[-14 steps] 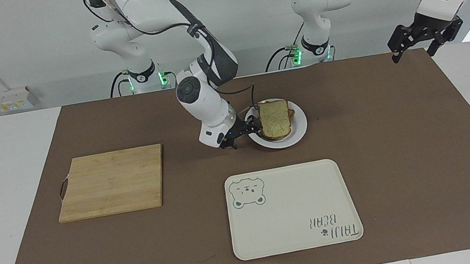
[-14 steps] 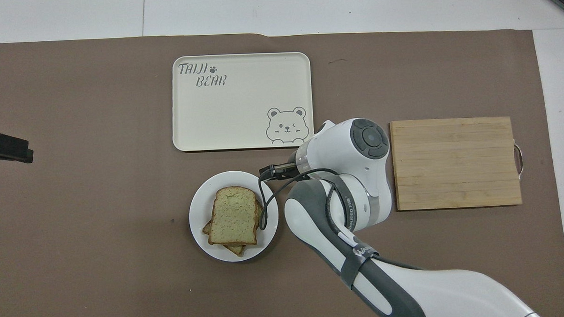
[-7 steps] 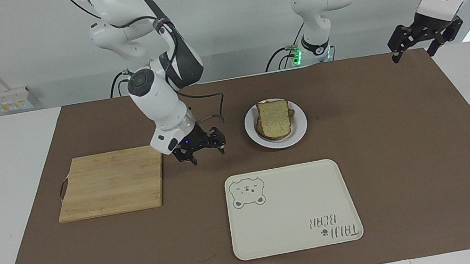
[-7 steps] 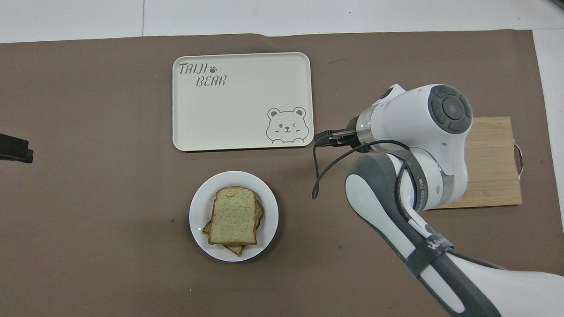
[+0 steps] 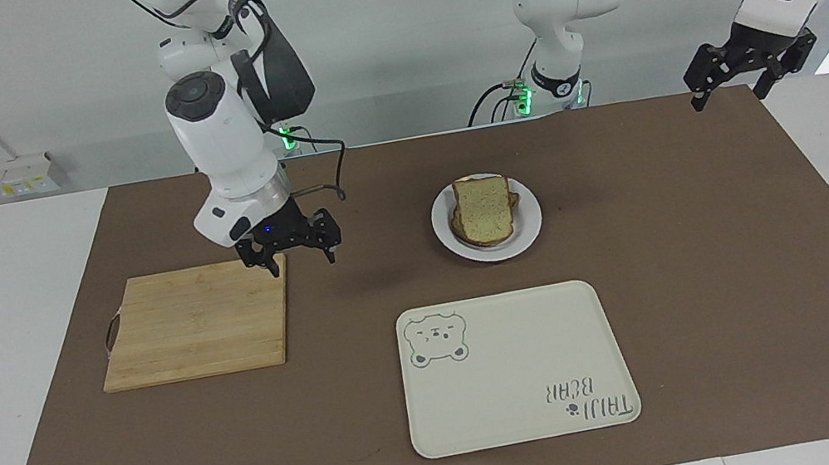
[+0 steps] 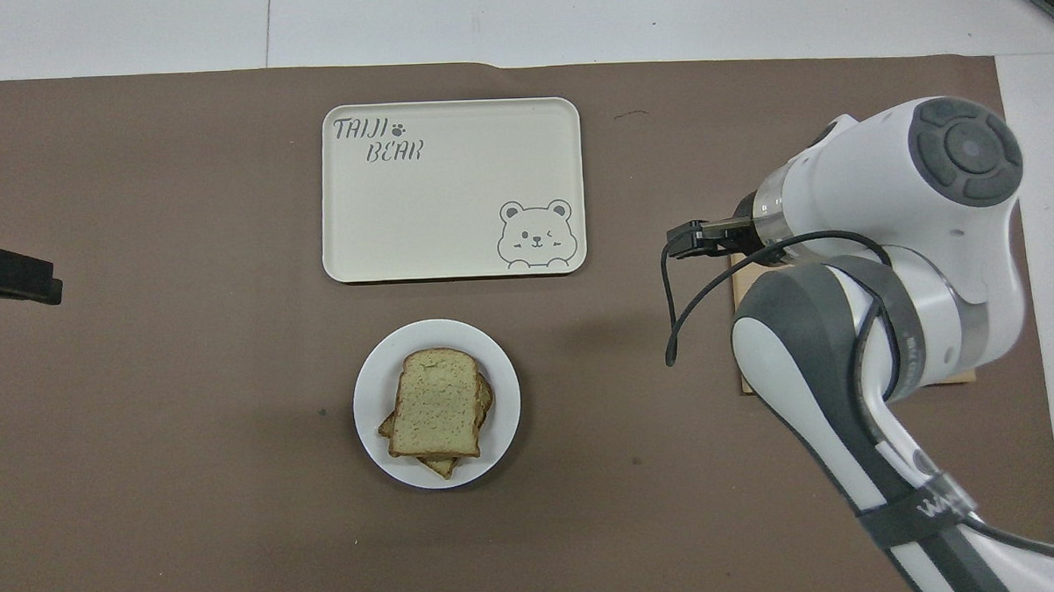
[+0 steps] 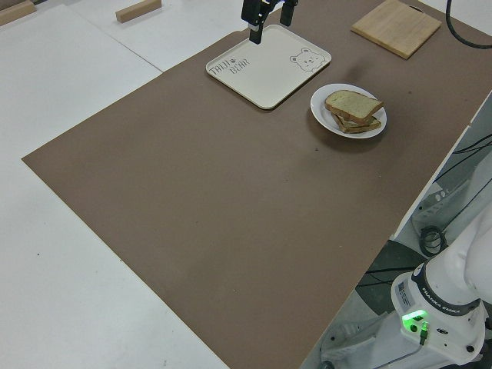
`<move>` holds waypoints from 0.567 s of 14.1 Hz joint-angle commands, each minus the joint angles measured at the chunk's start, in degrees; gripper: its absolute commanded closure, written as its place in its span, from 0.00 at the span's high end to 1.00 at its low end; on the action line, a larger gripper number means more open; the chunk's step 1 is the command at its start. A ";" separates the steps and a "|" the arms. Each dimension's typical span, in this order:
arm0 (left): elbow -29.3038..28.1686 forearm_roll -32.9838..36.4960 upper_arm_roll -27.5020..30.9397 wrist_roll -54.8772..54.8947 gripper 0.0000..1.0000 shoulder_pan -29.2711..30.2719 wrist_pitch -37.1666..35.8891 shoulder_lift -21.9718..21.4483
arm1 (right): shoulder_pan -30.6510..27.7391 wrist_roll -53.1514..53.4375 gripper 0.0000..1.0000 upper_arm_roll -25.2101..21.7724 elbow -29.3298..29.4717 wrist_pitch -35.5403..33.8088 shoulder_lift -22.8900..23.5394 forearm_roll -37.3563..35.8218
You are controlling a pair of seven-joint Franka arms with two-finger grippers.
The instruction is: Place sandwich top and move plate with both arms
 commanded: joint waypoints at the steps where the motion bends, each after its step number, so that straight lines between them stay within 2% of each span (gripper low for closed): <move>1: -0.43 -0.19 -0.50 -0.68 1.00 -0.59 -0.61 -0.71 | -2.36 0.66 1.00 0.69 -0.25 -4.13 -3.76 -1.68; 5: -0.43 -0.55 -0.85 0.10 1.00 -0.77 -0.69 -0.71 | -5.60 0.49 1.00 0.69 0.54 -10.28 -8.95 -2.82; 8: -0.43 -0.63 -0.94 -0.07 1.00 -0.77 -0.69 -0.71 | -6.58 0.57 1.00 0.69 3.69 -15.98 -9.57 -4.39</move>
